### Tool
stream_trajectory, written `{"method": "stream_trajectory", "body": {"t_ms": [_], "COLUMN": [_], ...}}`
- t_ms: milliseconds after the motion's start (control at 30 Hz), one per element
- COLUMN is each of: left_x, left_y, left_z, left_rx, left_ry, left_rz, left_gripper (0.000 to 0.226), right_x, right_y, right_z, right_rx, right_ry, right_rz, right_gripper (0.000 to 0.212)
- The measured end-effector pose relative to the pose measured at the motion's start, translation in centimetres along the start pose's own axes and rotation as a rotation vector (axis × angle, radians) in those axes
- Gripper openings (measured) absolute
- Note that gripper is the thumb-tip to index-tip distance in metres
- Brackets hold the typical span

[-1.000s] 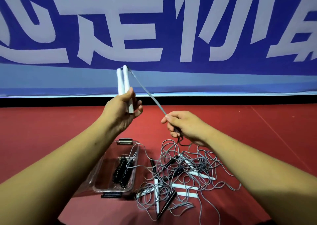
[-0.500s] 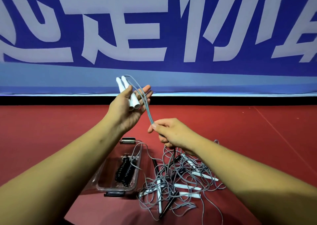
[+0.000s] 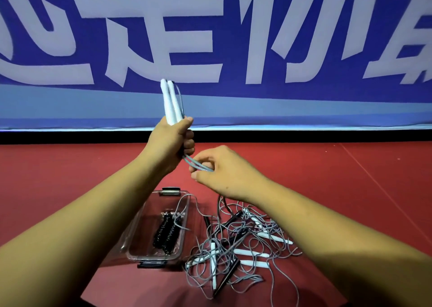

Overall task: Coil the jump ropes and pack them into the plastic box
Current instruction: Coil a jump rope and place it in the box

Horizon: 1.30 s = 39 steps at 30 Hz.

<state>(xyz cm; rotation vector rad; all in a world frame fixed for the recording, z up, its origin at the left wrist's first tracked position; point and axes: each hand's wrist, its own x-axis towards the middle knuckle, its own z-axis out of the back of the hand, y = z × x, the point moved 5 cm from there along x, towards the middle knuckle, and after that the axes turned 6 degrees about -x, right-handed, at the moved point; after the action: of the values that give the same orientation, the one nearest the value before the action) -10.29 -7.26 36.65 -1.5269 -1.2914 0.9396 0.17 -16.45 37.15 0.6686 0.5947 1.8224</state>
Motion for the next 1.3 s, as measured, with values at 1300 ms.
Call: {"method": "stream_trajectory", "body": {"t_ms": [1300], "left_x": [-3.0], "left_y": [3.7], "left_z": [-1.2], "left_rx": [1.479], "left_ry": [0.812], "left_rz": [0.094], "left_gripper": [0.029], "right_x": [-0.1], "right_y": [-6.9], "right_z": [9.5], "right_rx": [-0.218], "right_ry": [-0.079], "right_rz": [-0.074], "right_gripper": [0.007]}}
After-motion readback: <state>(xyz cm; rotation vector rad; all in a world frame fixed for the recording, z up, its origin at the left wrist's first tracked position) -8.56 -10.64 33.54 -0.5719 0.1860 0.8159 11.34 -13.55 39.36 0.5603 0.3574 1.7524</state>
